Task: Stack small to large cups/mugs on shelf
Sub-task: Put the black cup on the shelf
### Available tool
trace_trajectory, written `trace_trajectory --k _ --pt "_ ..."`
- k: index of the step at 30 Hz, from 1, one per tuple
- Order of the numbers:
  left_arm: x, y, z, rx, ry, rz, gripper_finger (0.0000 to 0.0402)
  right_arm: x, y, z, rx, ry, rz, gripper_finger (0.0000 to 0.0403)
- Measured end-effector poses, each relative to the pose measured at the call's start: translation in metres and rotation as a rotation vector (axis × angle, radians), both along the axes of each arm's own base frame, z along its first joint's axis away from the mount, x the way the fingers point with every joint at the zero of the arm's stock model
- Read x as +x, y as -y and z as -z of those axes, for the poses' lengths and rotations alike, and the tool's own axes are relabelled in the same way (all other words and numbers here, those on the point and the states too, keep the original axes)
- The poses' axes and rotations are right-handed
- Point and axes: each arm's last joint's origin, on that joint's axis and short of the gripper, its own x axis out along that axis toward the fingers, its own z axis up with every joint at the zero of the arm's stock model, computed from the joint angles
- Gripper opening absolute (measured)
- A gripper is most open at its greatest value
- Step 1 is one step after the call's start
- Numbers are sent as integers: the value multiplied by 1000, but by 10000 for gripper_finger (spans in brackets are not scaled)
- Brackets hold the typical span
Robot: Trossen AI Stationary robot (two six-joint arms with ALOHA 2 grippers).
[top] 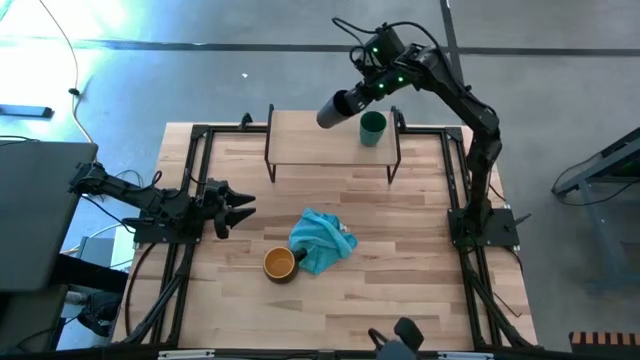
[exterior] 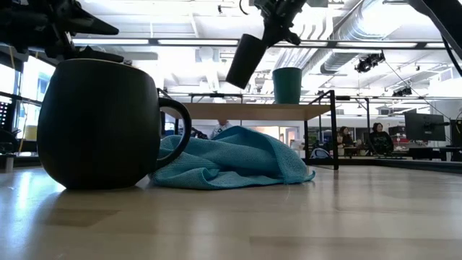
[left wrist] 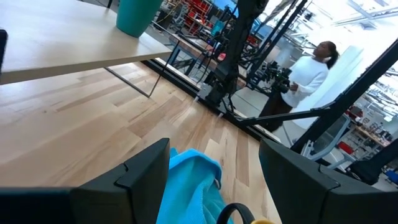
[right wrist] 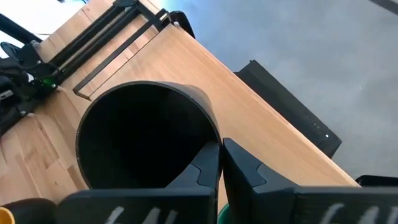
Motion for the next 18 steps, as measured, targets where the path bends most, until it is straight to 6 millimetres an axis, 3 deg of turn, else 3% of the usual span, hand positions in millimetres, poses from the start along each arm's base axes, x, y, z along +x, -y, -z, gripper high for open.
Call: trace_trajectory --k 18 --pt "0 0 0 1 0 -12 237 9 -6 10 0 -75 -25 0"
